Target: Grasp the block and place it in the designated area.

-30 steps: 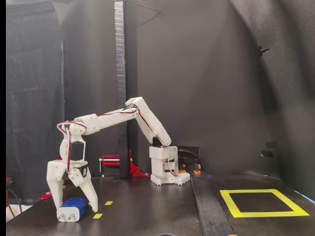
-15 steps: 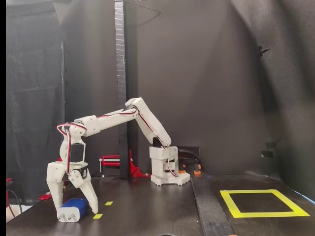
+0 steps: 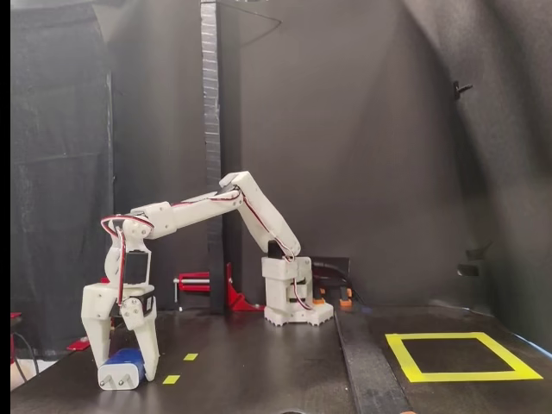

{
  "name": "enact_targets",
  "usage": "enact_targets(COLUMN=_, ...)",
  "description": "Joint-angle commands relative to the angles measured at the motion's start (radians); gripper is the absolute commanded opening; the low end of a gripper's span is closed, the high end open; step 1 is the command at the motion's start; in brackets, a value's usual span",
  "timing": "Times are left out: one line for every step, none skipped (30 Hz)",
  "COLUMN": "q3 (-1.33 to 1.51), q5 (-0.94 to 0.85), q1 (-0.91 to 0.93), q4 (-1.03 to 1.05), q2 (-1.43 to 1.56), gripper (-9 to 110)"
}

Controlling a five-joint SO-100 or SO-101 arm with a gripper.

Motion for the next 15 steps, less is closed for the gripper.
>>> enact_targets(q3=-0.026, q5=-0.006, q1=-0.003, q4=-0.008, q2=-0.003, gripper=19)
enact_targets(q3=-0.026, q5=-0.006, q1=-0.003, q4=-0.008, q2=-0.006, gripper=19)
enact_targets(q3=-0.026, q5=-0.006, q1=-0.003, q4=-0.008, q2=-0.008, gripper=19)
enact_targets(q3=-0.026, q5=-0.006, q1=-0.003, q4=-0.008, q2=-0.009, gripper=19)
enact_targets(q3=-0.026, q5=-0.006, q1=-0.003, q4=-0.008, q2=-0.011, gripper=19)
enact_targets(q3=-0.026, q5=-0.006, q1=-0.003, q4=-0.008, q2=-0.012, gripper=19)
enact_targets(q3=-0.026, q5=-0.006, q1=-0.002, q4=-0.008, q2=-0.012, gripper=19)
enact_targets(q3=-0.026, q5=-0.006, q1=-0.002, q4=-0.006, q2=-0.012, gripper=19)
enact_targets(q3=-0.026, q5=-0.006, q1=-0.002, q4=-0.005, q2=-0.012, gripper=19)
enact_targets(q3=-0.026, q5=-0.006, q1=0.000, q4=-0.005, q2=-0.012, gripper=19)
enact_targets(q3=-0.028, q5=-0.006, q1=0.000, q4=-0.003, q2=-0.011, gripper=19)
enact_targets(q3=-0.028, q5=-0.006, q1=0.002, q4=-0.003, q2=-0.009, gripper=19)
enact_targets(q3=-0.028, q5=-0.006, q1=0.003, q4=-0.003, q2=-0.006, gripper=19)
enact_targets(q3=-0.028, q5=-0.005, q1=0.003, q4=-0.002, q2=-0.002, gripper=19)
enact_targets(q3=-0.028, q5=-0.003, q1=0.003, q4=0.000, q2=0.005, gripper=19)
